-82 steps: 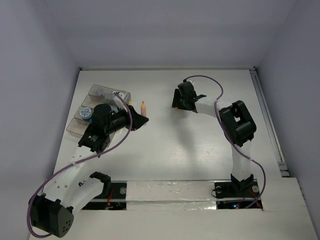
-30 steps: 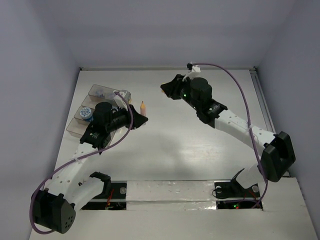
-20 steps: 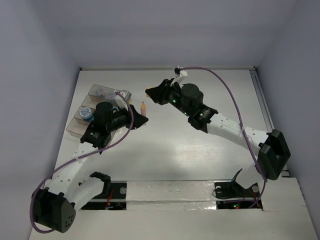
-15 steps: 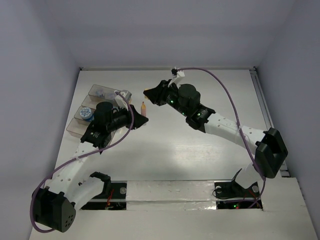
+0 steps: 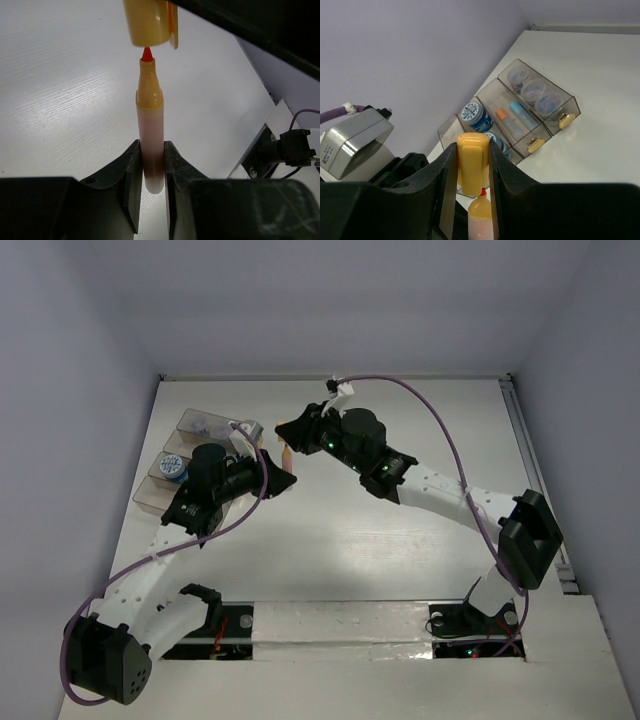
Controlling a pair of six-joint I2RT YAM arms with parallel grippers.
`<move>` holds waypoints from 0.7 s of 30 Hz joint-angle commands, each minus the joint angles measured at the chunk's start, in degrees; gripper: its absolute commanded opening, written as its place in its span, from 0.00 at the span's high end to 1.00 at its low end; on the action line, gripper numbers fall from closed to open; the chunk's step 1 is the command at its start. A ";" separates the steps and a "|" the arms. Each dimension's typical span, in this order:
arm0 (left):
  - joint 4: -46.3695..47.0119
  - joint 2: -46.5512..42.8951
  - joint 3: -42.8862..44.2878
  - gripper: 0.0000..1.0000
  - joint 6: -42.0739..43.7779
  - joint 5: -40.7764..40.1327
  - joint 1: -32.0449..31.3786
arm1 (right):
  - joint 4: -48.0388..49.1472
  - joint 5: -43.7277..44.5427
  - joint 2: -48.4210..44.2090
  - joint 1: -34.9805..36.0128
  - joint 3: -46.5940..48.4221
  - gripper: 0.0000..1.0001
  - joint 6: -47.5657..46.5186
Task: Sort the stationery into containers
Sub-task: Close the pen cap on the pen.
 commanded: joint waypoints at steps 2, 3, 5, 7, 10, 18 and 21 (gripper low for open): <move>1.78 -1.04 1.34 1.00 0.59 -0.84 0.22 | 0.20 2.26 -0.24 1.41 2.69 1.00 -1.91; 1.69 -1.39 1.43 1.00 0.67 -1.28 0.22 | 0.20 2.53 -0.33 1.42 2.61 1.00 -2.34; 1.52 -1.66 1.43 1.00 0.76 -2.16 0.22 | -0.07 3.41 -0.42 1.42 2.43 1.00 -2.52; 1.34 -1.92 1.43 1.00 0.68 -2.51 0.22 | -0.15 3.93 -0.59 1.95 2.25 1.00 -2.87; 1.34 -1.84 1.43 1.00 0.76 -2.51 0.22 | -0.68 4.73 -0.51 1.95 2.25 1.00 -3.58; 1.69 -2.72 1.34 1.00 0.68 -2.95 0.22 | -1.73 6.31 0.20 3.00 2.52 1.00 -4.89; 1.60 -2.72 1.34 1.00 0.68 -3.13 0.22 | -1.65 6.49 0.20 3.62 1.99 1.00 -4.98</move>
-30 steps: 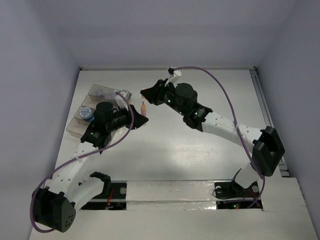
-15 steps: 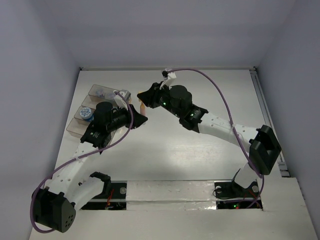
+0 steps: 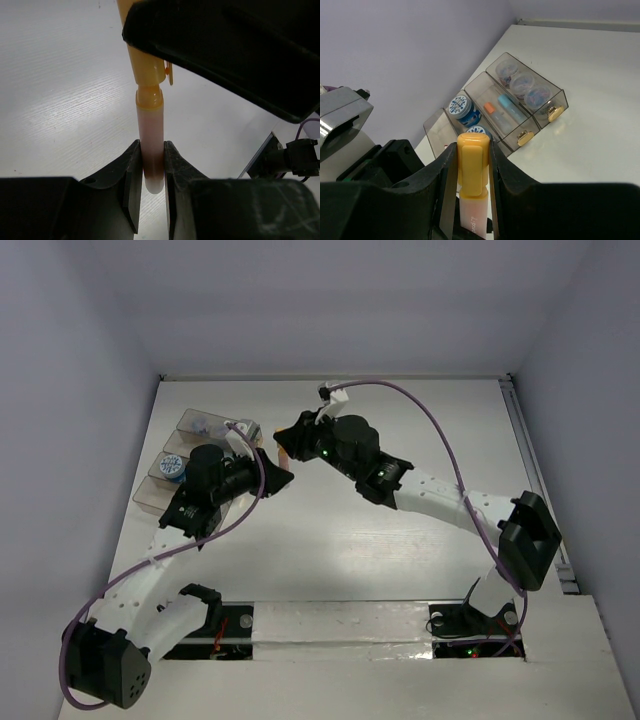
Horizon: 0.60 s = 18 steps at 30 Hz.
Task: Sort the stationery into containers
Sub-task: Close the pen cap on the pen.
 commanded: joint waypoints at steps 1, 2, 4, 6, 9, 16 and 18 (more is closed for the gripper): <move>1.78 -1.47 1.34 1.00 0.65 -0.51 0.22 | 1.17 1.81 0.11 1.52 1.68 1.00 -1.40; 1.69 -1.47 1.34 1.00 0.65 -0.59 0.22 | 1.35 1.72 0.11 1.52 1.51 1.00 -1.40; 2.04 -2.17 1.26 1.00 0.48 -1.12 0.22 | 1.44 1.81 0.28 2.13 1.16 1.00 -1.40; 2.13 -2.78 1.17 1.00 0.39 -2.00 0.22 | 1.52 2.42 0.37 2.83 0.89 1.00 -1.40; 1.96 -3.14 1.08 1.00 0.39 -3.23 0.22 | 1.88 4.44 0.02 3.89 -0.16 1.00 -1.75; 2.39 -3.23 0.99 1.00 0.21 -3.58 0.22 | 2.13 7.52 -0.07 5.12 -1.83 1.00 -1.84; 2.66 -3.49 0.90 1.00 0.13 -3.76 0.22 | 3.62 7.44 -0.59 5.73 -3.32 1.00 -1.49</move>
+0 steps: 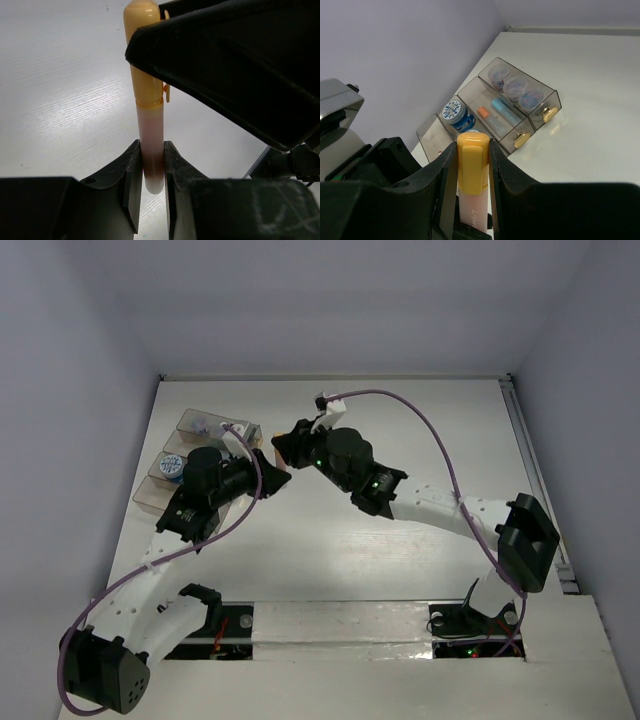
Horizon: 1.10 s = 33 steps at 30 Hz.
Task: Sort the stationery into containers
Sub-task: Close the pen cap on the pen.
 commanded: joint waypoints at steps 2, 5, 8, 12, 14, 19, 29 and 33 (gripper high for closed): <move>4.21 -1.76 0.90 1.00 0.10 -1.40 0.24 | 3.11 0.44 -0.96 1.87 -3.26 1.00 0.19; 4.65 -2.20 0.82 1.00 0.02 -1.40 0.24 | 3.12 -2.28 -1.49 1.87 -4.67 1.00 1.51; 4.91 -2.47 0.82 1.00 0.19 -1.14 0.24 | 2.85 -5.62 -2.46 1.87 -6.08 1.00 2.31; 5.00 -2.91 0.99 1.00 0.19 -1.75 0.24 | 1.45 -6.42 -4.13 1.87 -8.45 1.00 2.92; 5.44 -3.08 1.08 1.00 -0.07 -1.66 0.24 | 0.48 -7.12 -4.31 2.48 -9.76 1.00 3.18; 5.71 -2.91 1.69 1.00 -0.25 -2.28 0.24 | -0.49 -6.86 -3.17 5.55 -13.02 1.00 3.89; 5.88 -2.12 3.80 1.00 0.02 -2.45 0.24 | 0.39 -4.75 -2.64 10.39 -23.21 1.00 9.34; 5.79 -2.12 4.51 1.00 0.28 -3.16 0.24 | 0.30 -4.48 -1.59 12.76 -24.53 1.00 10.92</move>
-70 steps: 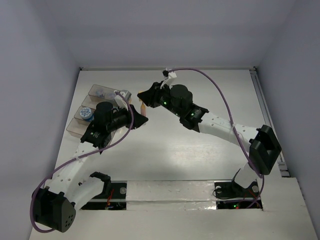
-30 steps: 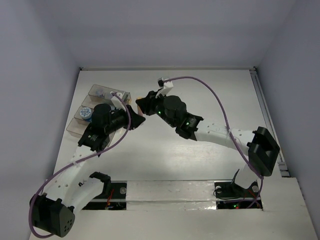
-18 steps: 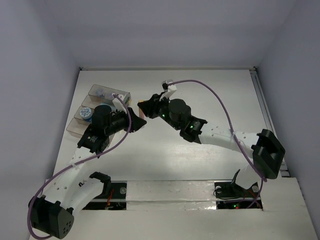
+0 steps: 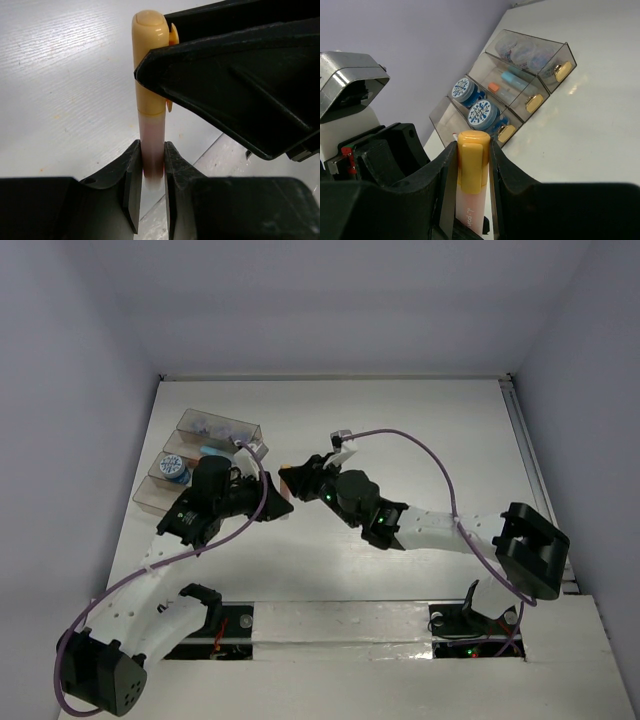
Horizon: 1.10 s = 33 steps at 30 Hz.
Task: Sort the stationery into containers
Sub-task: Close the pen cap on the pen.
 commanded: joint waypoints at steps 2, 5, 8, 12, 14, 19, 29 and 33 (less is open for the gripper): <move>21.09 -1.18 4.88 1.00 0.13 -8.18 1.92 | -13.34 -10.15 3.03 8.07 -5.87 1.00 2.38; 20.48 -1.27 5.76 1.00 0.39 -9.68 1.92 | -13.15 -9.98 3.47 9.30 -6.31 1.00 3.00; 20.13 -0.92 6.99 1.00 0.83 -10.03 1.92 | -13.07 -10.24 3.73 9.83 -6.75 1.00 3.43; 19.77 -0.21 8.39 1.00 1.44 -10.21 1.92 | -13.07 -11.03 4.44 10.89 -7.28 1.00 3.70; 19.16 0.23 9.45 1.00 2.32 -10.56 1.92 | -13.15 -12.69 4.79 10.89 -7.46 1.00 3.70; 18.63 1.28 12.52 1.00 3.20 -10.91 1.92 | -13.24 -15.68 6.19 10.89 -7.55 1.00 3.96; 18.37 2.69 7.97 1.00 0.04 -10.73 1.92 | -16.22 -8.67 -8.01 1.85 -4.21 0.59 3.70; 19.68 1.81 2.26 1.00 -4.26 -12.49 1.92 | -16.76 -9.53 -15.66 -4.03 -3.50 0.29 4.93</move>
